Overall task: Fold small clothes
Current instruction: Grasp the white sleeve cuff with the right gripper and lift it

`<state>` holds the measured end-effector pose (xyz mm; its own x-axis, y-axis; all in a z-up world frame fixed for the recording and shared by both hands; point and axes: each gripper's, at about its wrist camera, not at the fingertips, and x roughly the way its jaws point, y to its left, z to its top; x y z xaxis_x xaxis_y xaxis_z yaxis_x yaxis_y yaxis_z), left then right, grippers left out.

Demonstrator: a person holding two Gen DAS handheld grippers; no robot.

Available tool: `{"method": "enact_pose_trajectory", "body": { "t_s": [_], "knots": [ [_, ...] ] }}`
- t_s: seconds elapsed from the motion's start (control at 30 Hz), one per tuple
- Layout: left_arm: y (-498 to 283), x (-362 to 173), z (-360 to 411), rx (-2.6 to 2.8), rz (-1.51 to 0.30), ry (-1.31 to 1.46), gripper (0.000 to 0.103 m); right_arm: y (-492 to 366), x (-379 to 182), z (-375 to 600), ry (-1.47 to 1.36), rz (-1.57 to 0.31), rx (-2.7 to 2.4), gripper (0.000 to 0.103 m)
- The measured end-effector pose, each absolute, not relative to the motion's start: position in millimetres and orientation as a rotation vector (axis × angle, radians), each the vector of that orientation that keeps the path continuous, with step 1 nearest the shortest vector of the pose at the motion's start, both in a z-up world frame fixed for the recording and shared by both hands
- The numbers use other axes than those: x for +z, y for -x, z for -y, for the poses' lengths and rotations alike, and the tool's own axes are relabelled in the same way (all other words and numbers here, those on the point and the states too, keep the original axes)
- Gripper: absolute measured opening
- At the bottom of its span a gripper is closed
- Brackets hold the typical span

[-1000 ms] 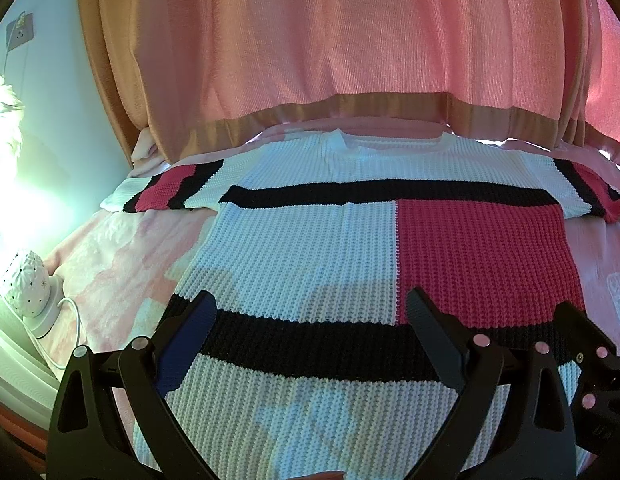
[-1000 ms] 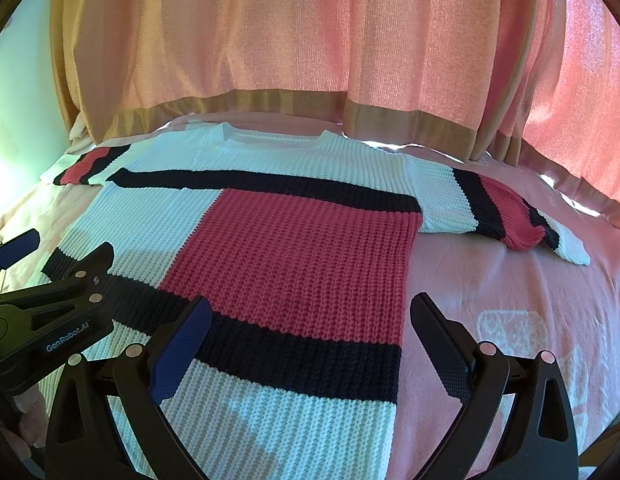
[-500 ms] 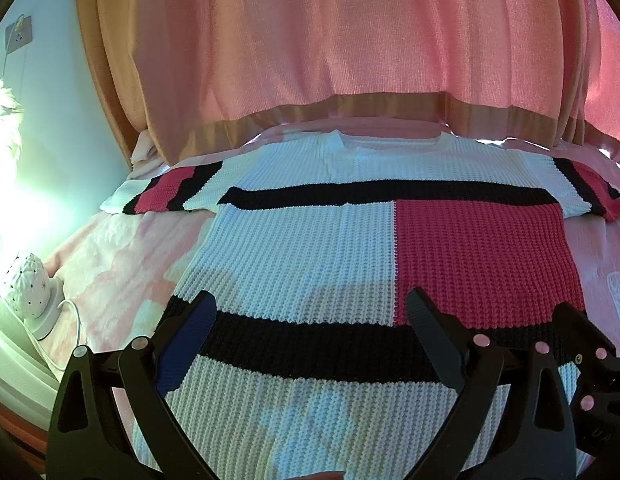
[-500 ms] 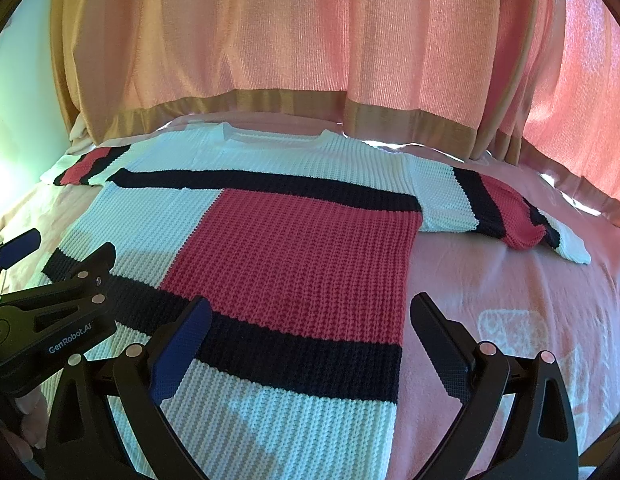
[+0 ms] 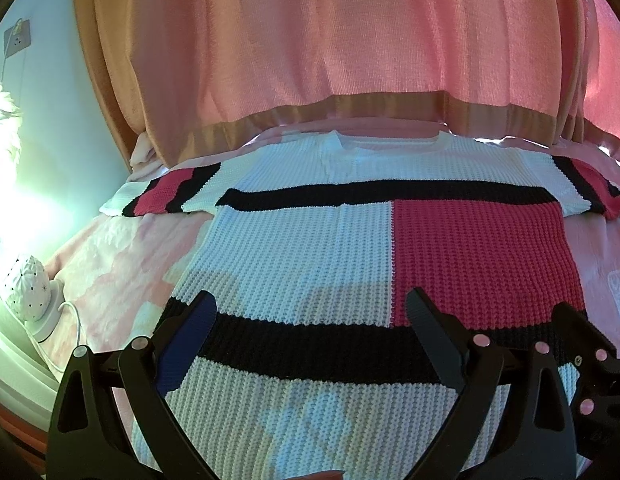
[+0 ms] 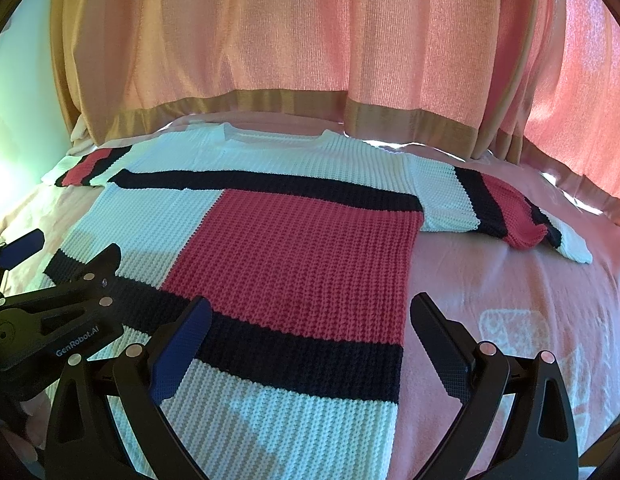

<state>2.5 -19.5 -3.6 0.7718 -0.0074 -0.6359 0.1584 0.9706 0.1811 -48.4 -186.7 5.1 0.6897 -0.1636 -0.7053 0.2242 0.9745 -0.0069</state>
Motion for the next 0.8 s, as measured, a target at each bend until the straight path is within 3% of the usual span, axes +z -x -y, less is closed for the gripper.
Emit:
{"method": "enact_pose_trajectory", "body": {
  "t_s": [0.17, 0.37, 0.63, 0.73, 0.8],
  "knots": [
    [-13.2, 7.5, 17.2, -0.082, -0.701, -0.190, 0.094, 50.8, 29.7, 218.0, -0.121, -0.717, -0.199, 0.098],
    [-35.8, 52.3, 20.5, -0.207, -0.665, -0.065, 0.096, 56.1, 67.5, 367.4, -0.269, -0.634, -0.350, 0.098],
    [-63.6, 28.0, 60.5, -0.218, -0.750, -0.038, 0.097, 66.6, -40.0, 566.8, -0.701, -0.743, -0.531, 0.098],
    [-69.6, 19.4, 70.1, -0.230, -0.761, -0.070, 0.097, 80.5, -85.3, 610.3, -0.938, -0.709, -0.552, 0.098],
    [-73.0, 15.4, 73.3, -0.207, -0.748, -0.093, 0.098, 92.0, -90.9, 627.2, -0.995, -0.577, -0.531, 0.098]
  ]
}}
